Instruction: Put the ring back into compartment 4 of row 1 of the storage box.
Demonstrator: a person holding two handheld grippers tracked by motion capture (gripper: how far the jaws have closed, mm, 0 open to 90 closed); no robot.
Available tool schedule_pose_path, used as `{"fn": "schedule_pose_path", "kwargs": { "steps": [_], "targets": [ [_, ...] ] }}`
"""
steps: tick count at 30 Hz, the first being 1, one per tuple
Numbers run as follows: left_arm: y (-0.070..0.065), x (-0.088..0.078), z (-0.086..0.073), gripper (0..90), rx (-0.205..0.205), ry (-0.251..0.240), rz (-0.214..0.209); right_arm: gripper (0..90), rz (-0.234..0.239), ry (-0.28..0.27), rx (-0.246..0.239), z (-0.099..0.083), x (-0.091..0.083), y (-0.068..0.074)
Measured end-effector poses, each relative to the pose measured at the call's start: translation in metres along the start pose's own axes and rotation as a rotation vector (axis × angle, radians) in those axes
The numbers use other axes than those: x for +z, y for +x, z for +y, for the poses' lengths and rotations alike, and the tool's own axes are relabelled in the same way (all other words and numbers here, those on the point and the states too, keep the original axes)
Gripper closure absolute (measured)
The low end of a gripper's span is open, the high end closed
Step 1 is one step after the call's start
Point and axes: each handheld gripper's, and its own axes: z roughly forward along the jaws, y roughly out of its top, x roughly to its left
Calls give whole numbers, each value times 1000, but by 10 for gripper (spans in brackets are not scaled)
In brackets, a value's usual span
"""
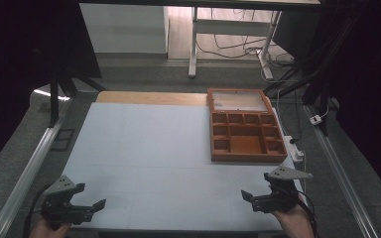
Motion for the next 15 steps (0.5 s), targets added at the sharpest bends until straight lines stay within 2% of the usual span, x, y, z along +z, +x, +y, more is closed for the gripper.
{"fn": "schedule_pose_path", "kwargs": {
  "steps": [8, 15],
  "targets": [
    [0, 0, 0, 40, 0, 0, 1, 0, -28, 4, 20, -16, -10, -2],
    [0, 0, 0, 40, 0, 1, 4, 0, -45, 29, 31, -30, -15, -2]
  ]
}}
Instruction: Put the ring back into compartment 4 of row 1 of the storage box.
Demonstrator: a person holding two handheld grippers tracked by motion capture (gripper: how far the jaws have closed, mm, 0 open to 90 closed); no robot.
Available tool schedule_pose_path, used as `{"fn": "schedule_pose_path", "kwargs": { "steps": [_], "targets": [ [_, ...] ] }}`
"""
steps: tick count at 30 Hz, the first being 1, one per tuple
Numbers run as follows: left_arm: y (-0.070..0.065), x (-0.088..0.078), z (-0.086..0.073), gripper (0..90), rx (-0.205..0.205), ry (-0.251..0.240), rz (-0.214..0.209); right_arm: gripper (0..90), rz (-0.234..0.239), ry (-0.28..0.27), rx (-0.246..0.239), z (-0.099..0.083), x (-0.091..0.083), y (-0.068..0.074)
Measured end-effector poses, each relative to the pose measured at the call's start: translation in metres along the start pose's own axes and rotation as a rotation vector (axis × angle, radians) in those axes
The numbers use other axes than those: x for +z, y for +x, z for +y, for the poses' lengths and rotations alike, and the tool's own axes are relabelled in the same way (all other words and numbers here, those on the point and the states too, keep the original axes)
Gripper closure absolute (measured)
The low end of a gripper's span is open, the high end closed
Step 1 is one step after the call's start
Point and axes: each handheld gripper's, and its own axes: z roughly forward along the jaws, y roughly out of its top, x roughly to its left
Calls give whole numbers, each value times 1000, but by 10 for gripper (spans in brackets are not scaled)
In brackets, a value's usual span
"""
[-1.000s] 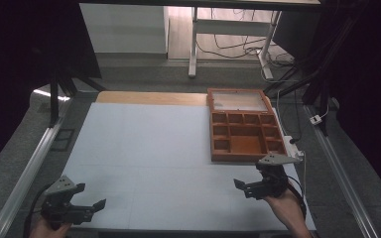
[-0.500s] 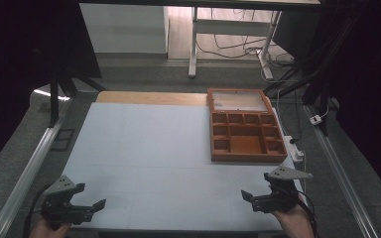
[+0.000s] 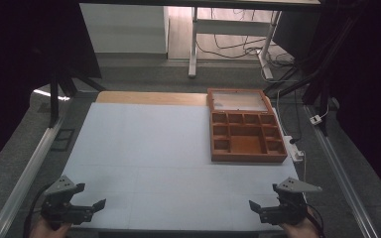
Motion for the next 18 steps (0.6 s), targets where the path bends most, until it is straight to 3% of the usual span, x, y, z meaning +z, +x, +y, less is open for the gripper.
{"fn": "schedule_pose_path", "kwargs": {
  "steps": [6, 13, 18],
  "targets": [
    [0, 0, 0, 40, 2, 0, 0, 0, -15, 38, 9, -9, -1, -1],
    [1, 0, -1, 36, -1, -1, -1, 0, -23, 67, -21, -10, 0, 2],
    [1, 0, 0, 29, -3, -4, -4, 0, -19, 82, -9, -10, 2, 1]
  ]
}}
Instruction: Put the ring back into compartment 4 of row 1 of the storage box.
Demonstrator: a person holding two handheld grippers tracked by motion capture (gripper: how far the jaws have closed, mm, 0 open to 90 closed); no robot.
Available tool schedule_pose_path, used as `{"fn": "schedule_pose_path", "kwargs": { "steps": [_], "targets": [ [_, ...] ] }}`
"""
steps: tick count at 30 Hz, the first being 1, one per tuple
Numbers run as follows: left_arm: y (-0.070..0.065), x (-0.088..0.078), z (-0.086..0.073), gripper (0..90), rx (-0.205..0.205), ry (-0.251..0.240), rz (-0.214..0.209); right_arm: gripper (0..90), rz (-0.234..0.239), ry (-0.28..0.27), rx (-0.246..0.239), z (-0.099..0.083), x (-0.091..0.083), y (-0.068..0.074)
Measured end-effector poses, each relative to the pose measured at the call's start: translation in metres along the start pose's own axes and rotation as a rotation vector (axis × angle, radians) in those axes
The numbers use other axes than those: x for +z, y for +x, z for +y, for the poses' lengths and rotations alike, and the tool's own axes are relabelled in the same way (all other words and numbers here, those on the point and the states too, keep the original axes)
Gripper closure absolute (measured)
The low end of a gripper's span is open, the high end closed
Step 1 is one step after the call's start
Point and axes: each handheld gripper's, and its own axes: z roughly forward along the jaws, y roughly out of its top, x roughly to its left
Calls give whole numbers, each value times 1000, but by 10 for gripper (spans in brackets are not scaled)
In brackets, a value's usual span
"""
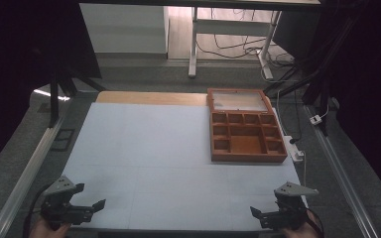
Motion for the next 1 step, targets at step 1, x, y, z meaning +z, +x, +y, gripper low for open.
{"fn": "schedule_pose_path", "kwargs": {
  "steps": [1],
  "targets": [
    [0, 0, 0, 21, -1, -2, -2, 0, -4, 2, 2, 0, 0, 0]
  ]
}}
